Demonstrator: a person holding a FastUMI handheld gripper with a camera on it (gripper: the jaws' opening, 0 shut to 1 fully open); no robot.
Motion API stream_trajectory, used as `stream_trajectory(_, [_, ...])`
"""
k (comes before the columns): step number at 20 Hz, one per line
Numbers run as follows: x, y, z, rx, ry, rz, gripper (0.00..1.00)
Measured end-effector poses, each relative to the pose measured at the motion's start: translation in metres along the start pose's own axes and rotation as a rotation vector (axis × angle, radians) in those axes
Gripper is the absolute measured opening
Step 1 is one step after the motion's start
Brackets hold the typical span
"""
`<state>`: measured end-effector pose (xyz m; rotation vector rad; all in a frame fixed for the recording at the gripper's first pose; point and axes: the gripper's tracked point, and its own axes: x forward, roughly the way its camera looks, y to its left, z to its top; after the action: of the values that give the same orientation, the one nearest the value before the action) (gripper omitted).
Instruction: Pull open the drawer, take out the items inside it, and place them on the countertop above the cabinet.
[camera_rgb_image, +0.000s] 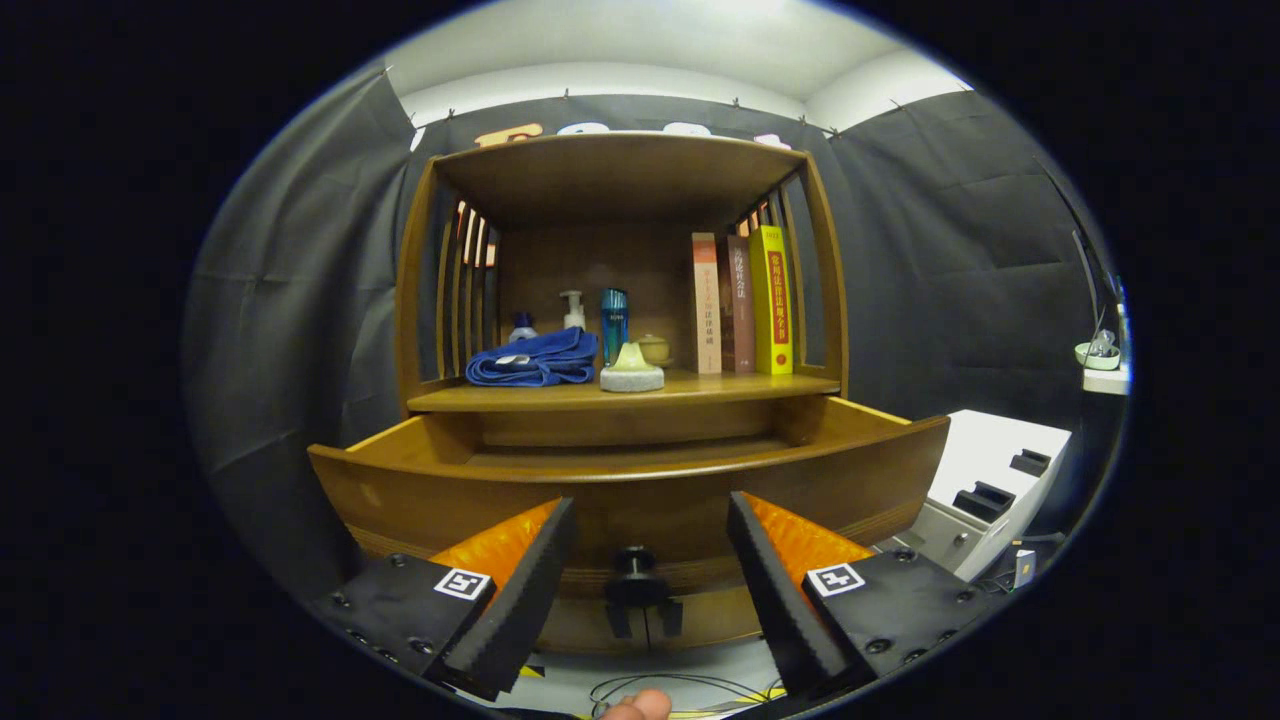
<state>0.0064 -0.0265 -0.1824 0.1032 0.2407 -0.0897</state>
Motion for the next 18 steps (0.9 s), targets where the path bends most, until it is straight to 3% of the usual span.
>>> stream_trajectory(18, [0.023, 0.010, -0.022, 0.026, 0.010, 0.060, 0.97])
